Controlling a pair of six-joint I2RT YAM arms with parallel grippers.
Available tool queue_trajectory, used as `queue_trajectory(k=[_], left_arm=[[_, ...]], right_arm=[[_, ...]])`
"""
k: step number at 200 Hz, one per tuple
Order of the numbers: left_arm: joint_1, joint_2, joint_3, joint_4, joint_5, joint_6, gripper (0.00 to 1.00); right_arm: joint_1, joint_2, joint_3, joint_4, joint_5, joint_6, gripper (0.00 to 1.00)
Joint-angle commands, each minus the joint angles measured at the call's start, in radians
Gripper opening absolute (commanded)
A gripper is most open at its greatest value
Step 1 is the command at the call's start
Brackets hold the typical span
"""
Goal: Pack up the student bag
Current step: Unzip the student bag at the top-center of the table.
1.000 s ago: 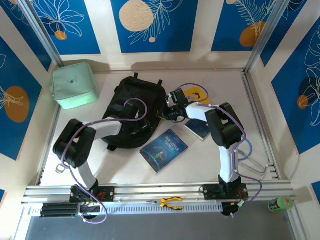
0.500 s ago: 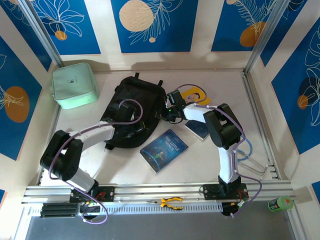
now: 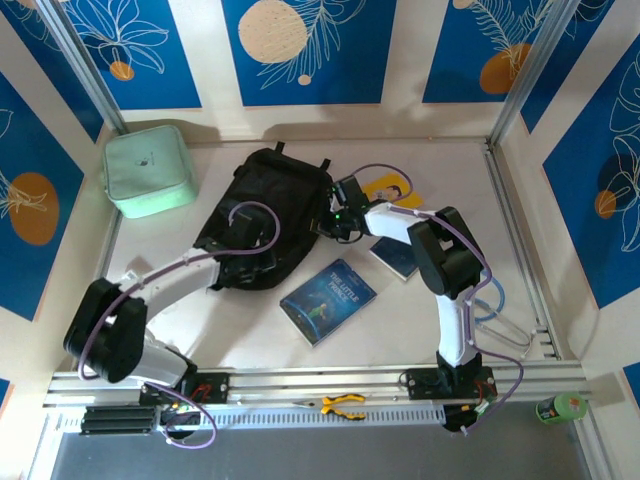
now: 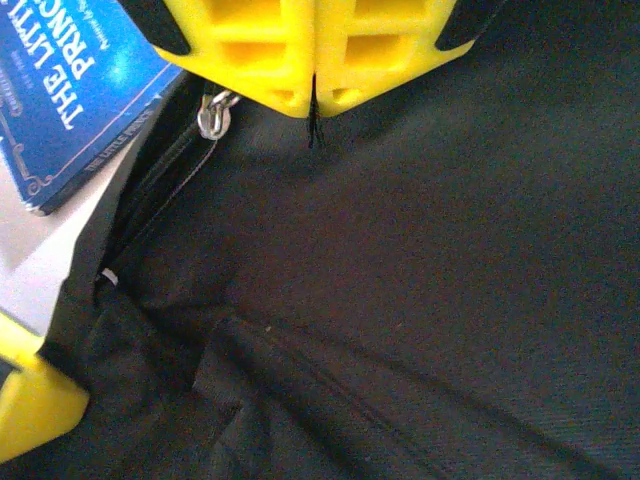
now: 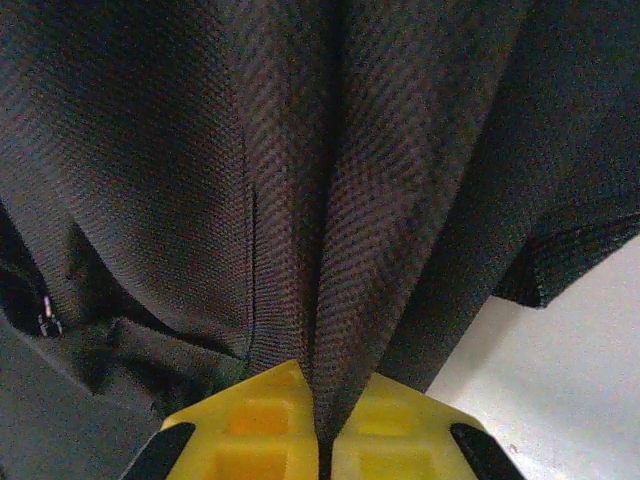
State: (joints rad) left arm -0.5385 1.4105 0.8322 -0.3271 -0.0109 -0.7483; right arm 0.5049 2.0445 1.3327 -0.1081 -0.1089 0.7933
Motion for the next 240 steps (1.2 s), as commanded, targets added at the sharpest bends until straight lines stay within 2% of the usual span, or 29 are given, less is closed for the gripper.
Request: queue_trajectory(k=[1, 40, 87, 101, 125, 137, 185, 213, 240], left_arm=[[0.0, -0.072, 0.022, -0.17, -0.129, 0.118, 0.0], [0.0, -0.119, 0.058, -0.163, -0.077, 0.211, 0.0], [0.0, -0.05, 0.117, -0.102, -0.012, 0.237, 0.0], [0.002, 0.009, 0.169, -0.097, 0.013, 0.234, 0.21], [0.021, 0.126, 0.285, -0.133, 0.028, 0.187, 0.39], [0.041, 0.19, 0.345, -0.161, 0.048, 0.145, 0.45], [0.093, 0.369, 0.473, -0.217, 0.093, -0.035, 0.5], [0.102, 0.45, 0.54, -0.292, 0.077, -0.041, 0.57], [0.103, 0.486, 0.54, -0.295, 0.172, -0.043, 0.57]], right_arm=[[-0.095, 0.012, 0.071, -0.05, 0.101, -0.032, 0.07], [-0.1, 0.036, 0.157, -0.016, 0.006, -0.121, 0.07], [-0.101, 0.027, 0.139, 0.023, -0.068, -0.127, 0.06], [-0.099, 0.023, 0.119, 0.037, -0.086, -0.123, 0.07], [-0.094, 0.022, 0.099, 0.046, -0.103, -0.117, 0.07], [-0.09, 0.022, 0.091, 0.047, -0.103, -0.116, 0.07], [-0.076, 0.022, 0.067, 0.051, -0.101, -0.119, 0.07], [-0.072, 0.025, 0.06, 0.05, -0.101, -0.121, 0.07], [-0.074, 0.029, 0.052, 0.051, -0.098, -0.117, 0.07]])
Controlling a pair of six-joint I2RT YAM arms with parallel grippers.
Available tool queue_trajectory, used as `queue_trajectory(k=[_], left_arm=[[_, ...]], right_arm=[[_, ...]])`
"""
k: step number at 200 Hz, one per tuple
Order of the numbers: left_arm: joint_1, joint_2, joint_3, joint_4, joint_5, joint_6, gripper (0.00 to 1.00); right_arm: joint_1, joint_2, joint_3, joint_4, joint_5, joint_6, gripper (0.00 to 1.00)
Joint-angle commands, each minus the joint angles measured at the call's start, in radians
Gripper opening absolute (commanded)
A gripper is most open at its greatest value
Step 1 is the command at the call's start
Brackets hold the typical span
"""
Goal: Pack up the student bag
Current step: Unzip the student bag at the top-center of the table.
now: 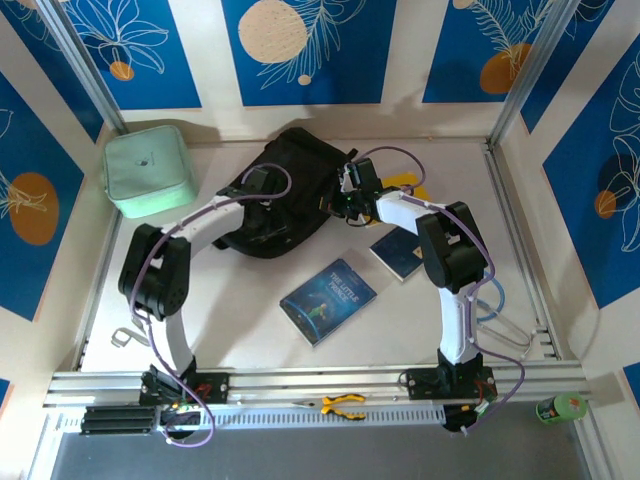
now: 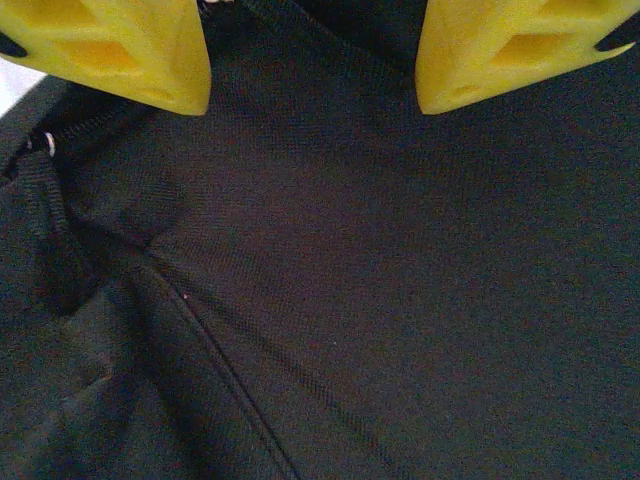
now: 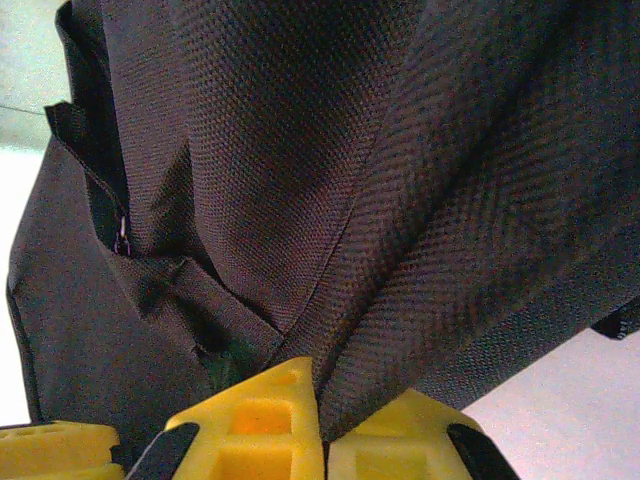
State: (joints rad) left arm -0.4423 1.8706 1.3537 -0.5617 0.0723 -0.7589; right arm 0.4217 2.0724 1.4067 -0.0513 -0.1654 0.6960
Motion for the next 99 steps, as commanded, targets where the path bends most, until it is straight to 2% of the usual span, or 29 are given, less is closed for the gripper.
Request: queue_trajectory(k=[1, 46, 75, 99], left_arm=[[0.007, 0.027, 0.017, -0.059, 0.092, -0.033, 0.57], [0.007, -0.002, -0.071, 0.066, 0.22, -0.103, 0.59], [0.007, 0.005, -0.079, 0.123, 0.253, -0.112, 0.49], [0.007, 0.022, -0.058, 0.086, 0.207, -0.105, 0.39]], right_arm=[[0.009, 0.002, -0.023, -0.006, -0.042, -0.02, 0.07], [0.008, 0.013, -0.024, -0.006, -0.039, -0.012, 0.07], [0.008, 0.018, -0.023, -0.013, -0.037, -0.015, 0.07], [0.008, 0.014, -0.027, -0.021, -0.036, -0.016, 0.07]])
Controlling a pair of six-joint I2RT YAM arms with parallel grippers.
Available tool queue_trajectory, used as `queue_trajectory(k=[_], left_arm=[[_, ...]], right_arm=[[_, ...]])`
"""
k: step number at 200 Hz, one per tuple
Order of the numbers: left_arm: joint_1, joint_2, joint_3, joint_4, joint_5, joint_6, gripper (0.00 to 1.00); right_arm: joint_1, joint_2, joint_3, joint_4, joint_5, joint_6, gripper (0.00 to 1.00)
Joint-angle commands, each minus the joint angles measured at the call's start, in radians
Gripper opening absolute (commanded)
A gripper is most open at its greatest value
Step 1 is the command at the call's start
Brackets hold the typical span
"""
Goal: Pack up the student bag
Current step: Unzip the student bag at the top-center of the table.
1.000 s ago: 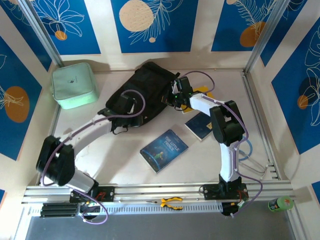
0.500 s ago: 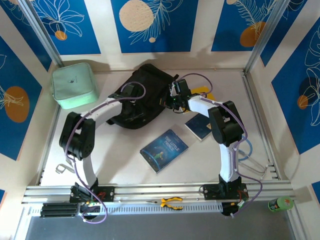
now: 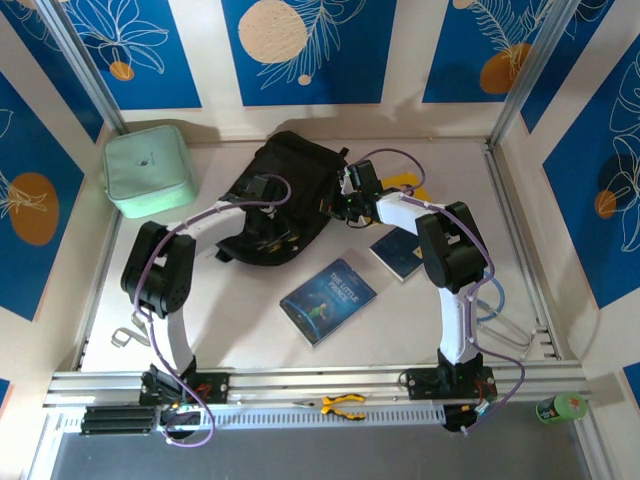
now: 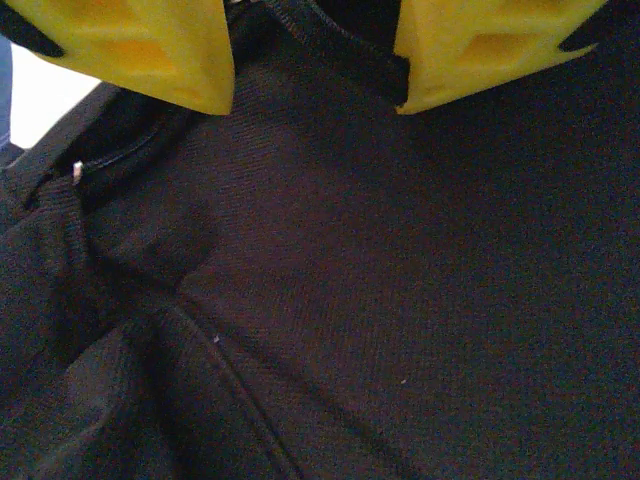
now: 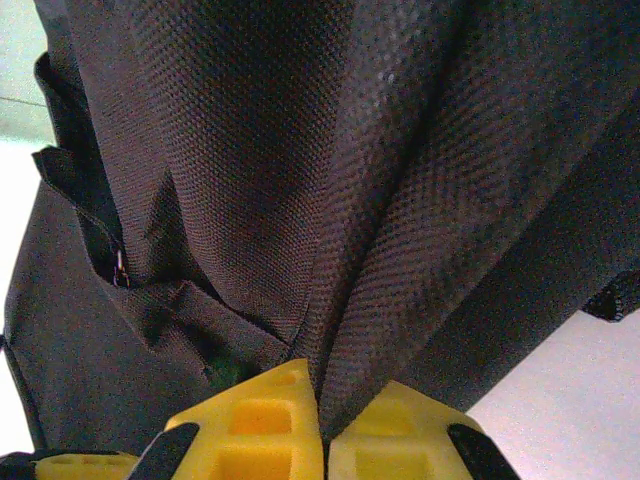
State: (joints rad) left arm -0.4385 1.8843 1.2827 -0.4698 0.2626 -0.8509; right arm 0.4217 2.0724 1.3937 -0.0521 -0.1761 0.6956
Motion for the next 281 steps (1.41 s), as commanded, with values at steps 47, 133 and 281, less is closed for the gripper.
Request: queue_trajectory(k=[47, 133, 281], left_arm=[[0.003, 0.03, 0.021, -0.007, 0.006, -0.034, 0.25], [0.003, 0.084, 0.09, -0.044, 0.029, -0.013, 0.21], [-0.017, -0.195, -0.045, 0.004, -0.054, 0.313, 0.0]], right_arm=[[0.008, 0.013, -0.017, -0.022, -0.022, -0.013, 0.07], [0.011, 0.011, -0.016, -0.028, -0.016, -0.017, 0.07], [-0.012, -0.058, 0.022, -0.037, -0.133, 0.124, 0.34]])
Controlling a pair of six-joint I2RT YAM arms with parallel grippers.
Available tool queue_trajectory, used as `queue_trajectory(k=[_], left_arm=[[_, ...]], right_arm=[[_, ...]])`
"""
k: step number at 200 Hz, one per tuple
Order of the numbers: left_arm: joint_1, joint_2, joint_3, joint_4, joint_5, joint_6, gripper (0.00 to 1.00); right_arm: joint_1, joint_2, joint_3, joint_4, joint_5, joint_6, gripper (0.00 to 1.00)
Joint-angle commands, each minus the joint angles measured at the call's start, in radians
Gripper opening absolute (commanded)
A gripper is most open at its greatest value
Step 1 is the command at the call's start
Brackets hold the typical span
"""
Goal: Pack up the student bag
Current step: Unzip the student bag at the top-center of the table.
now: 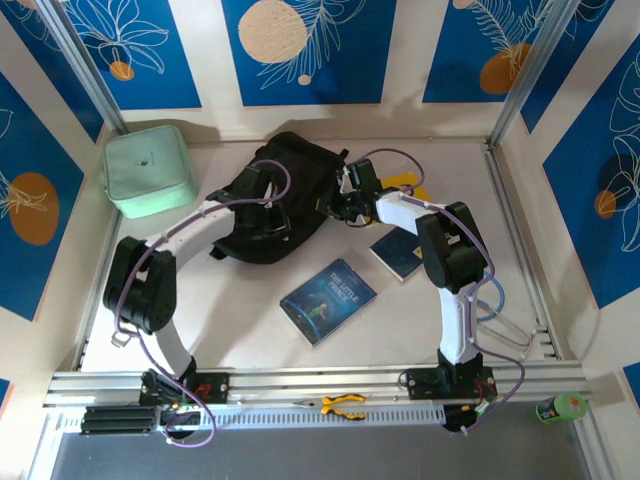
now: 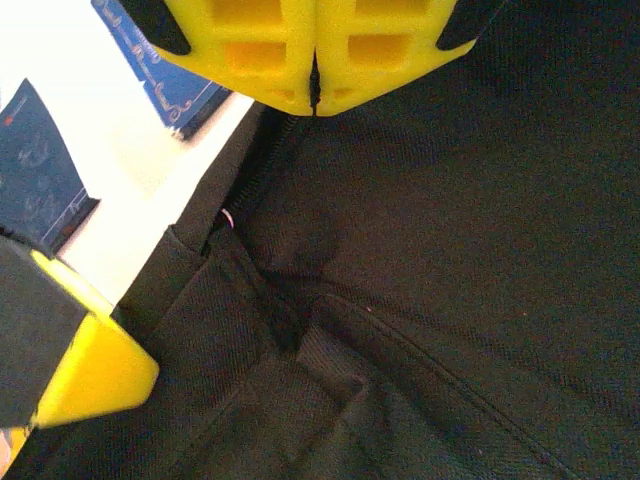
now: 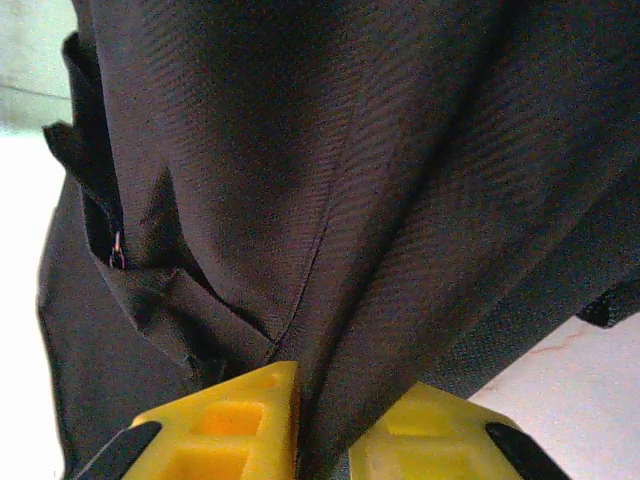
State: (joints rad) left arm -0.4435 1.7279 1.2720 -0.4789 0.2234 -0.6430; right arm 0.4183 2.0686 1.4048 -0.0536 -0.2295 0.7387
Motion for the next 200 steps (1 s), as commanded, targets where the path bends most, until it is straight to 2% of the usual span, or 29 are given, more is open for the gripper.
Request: queue_trajectory(k=[1, 11, 25, 48, 85, 107, 145, 175, 200], left_arm=[[-0.013, -0.039, -0.036, 0.014, -0.015, 0.107, 0.0], [-0.017, -0.044, -0.042, 0.027, -0.014, 0.125, 0.0], [-0.024, -0.044, -0.04, 0.038, -0.012, 0.142, 0.0], [-0.034, -0.039, -0.041, 0.047, -0.018, 0.163, 0.0], [-0.038, -0.035, -0.051, 0.031, -0.024, 0.182, 0.0], [-0.038, -0.044, -0.053, -0.005, -0.052, 0.183, 0.0], [-0.04, -0.086, -0.064, -0.108, -0.123, 0.177, 0.0], [-0.04, -0.109, -0.063, -0.265, -0.249, 0.2, 0.0], [-0.04, -0.125, -0.062, -0.326, -0.289, 0.199, 0.0]], right_arm=[[-0.009, -0.056, 0.011, -0.036, -0.082, 0.085, 0.35], [-0.01, -0.074, -0.008, -0.053, -0.104, 0.139, 0.43], [-0.004, -0.102, -0.046, -0.085, -0.119, 0.237, 0.48], [0.023, -0.127, -0.12, -0.06, -0.165, 0.356, 0.51], [0.082, -0.091, -0.085, -0.066, -0.168, 0.372, 0.52], [0.092, -0.052, -0.06, -0.068, -0.162, 0.378, 0.45], [0.099, -0.024, -0.035, -0.095, -0.09, 0.366, 0.14], [0.101, -0.006, 0.0, -0.14, -0.04, 0.384, 0.08], [0.118, 0.002, 0.027, -0.181, -0.001, 0.377, 0.07]])
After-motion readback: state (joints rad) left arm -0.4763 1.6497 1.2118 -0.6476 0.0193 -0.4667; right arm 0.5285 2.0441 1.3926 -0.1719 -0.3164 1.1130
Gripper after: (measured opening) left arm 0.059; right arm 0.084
